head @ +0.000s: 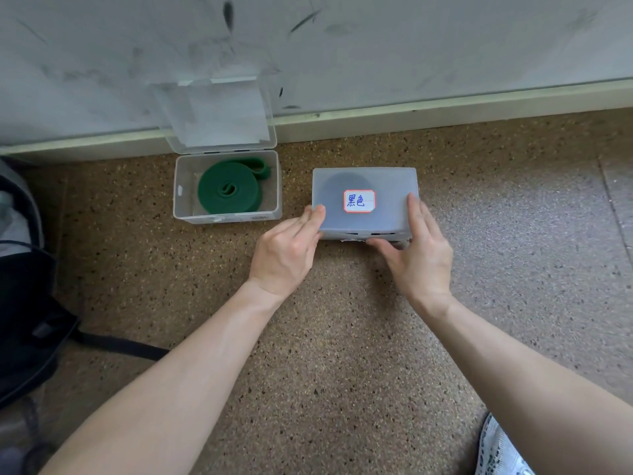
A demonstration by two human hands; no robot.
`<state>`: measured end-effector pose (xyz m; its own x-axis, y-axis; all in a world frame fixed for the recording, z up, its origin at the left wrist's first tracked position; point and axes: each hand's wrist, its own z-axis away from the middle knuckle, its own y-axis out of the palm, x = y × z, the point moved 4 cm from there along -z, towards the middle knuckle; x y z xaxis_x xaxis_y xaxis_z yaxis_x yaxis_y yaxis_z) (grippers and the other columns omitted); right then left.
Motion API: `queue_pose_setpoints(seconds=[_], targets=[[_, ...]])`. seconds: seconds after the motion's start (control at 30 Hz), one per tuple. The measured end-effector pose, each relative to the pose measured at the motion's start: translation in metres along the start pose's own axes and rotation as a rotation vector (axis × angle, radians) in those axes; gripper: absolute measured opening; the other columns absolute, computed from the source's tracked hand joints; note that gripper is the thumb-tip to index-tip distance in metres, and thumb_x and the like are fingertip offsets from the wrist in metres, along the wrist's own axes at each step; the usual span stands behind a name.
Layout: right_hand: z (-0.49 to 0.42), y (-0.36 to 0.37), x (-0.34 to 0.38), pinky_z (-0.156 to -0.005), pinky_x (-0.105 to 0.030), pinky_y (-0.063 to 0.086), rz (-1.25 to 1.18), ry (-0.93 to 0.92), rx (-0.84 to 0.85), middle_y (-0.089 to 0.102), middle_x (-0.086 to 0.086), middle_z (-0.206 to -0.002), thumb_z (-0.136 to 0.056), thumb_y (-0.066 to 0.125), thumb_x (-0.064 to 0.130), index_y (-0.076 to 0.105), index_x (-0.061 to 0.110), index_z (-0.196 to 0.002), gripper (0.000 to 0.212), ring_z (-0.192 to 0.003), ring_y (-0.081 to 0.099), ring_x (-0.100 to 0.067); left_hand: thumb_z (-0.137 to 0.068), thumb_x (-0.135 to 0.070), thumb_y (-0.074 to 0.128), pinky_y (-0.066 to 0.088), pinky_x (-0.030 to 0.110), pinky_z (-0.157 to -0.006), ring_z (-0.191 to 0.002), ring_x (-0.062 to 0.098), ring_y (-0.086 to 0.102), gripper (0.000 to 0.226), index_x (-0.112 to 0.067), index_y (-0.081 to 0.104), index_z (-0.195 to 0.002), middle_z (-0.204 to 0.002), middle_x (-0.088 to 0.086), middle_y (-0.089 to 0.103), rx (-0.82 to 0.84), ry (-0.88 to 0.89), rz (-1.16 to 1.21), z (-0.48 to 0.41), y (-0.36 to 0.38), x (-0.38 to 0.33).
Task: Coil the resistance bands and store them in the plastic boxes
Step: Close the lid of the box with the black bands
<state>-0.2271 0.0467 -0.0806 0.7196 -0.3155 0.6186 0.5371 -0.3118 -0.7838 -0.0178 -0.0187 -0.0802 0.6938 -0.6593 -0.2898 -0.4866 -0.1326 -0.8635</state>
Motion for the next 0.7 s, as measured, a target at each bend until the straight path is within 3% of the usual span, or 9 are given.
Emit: queue_pose_setpoints(seconds=[0.27, 0.5, 0.7], targets=[[0.005, 0.012, 0.006, -0.103, -0.019, 0.030, -0.152, 0.147, -0.077, 0.049, -0.007, -0.149, -0.067, 0.092, 0.028, 0.041, 0.013, -0.152, 0.100, -0.132, 0.049, -0.025, -0.077, -0.002, 0.078, 0.060, 0.035, -0.071, -0.084, 0.029, 0.076, 0.044, 0.001, 0.070, -0.120, -0.108, 0.022, 0.074, -0.036, -0.054, 0.043, -0.003, -0.006, -0.005], [0.003, 0.006, 0.011, -0.100, -0.039, 0.043, -0.086, 0.193, -0.060, 0.043, 0.000, -0.150, -0.068, 0.090, 0.036, 0.034, 0.023, -0.155, 0.104, -0.128, 0.052, -0.022, -0.072, -0.001, 0.085, 0.061, 0.037, -0.071, -0.082, 0.027, 0.077, 0.055, -0.003, 0.068, -0.124, -0.113, 0.018, 0.073, -0.044, -0.132, 0.088, -0.002, -0.009, -0.009], [0.002, 0.005, 0.012, -0.099, -0.034, 0.040, -0.110, 0.230, -0.113, 0.047, 0.004, -0.151, -0.069, 0.089, 0.030, 0.042, 0.023, -0.150, 0.093, -0.134, 0.047, -0.014, -0.078, -0.005, 0.079, 0.063, 0.040, -0.069, -0.086, 0.028, 0.076, 0.043, -0.003, 0.071, -0.120, -0.111, 0.019, 0.073, -0.068, -0.124, 0.076, 0.001, -0.003, -0.006]])
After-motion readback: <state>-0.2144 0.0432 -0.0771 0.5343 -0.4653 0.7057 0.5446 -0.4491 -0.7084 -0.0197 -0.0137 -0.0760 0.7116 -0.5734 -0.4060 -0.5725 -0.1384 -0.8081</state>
